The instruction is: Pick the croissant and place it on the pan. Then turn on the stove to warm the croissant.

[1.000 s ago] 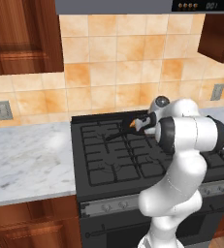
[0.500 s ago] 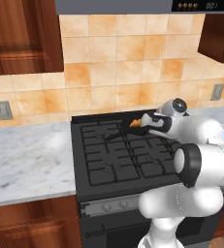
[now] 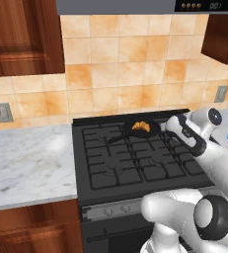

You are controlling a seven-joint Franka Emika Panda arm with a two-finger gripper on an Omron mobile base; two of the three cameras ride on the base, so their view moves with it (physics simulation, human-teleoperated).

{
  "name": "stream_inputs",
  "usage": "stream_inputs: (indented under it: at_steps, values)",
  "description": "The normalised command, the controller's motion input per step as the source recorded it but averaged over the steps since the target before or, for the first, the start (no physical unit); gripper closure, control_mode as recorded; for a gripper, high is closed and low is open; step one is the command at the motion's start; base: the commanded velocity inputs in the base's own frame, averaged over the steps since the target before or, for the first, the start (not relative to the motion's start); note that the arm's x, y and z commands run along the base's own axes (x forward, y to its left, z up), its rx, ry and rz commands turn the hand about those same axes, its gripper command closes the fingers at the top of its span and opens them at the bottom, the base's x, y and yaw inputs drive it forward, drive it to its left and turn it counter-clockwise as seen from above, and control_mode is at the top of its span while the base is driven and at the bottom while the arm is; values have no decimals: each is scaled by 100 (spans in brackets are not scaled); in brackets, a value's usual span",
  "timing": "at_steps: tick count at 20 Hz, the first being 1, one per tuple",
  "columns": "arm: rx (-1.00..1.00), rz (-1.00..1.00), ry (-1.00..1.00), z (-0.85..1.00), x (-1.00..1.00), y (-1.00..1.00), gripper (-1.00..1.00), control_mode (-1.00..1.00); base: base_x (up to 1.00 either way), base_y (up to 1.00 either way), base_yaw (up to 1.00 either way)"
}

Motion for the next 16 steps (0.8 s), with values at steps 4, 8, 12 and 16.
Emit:
stream_inputs:
  at_steps: [4, 8, 12, 16]
  values:
    - [15, 0, -4, 17, -72, -18, -100, -100, 0, 0, 0]
    - [20, 0, 0, 13, -76, -18, -100, -100, 0, 0, 0]
    - [21, 0, 0, 9, -70, -9, -100, -100, 0, 0, 0]
    - [15, 0, 0, 1, -66, -3, -100, -100, 0, 0, 0]
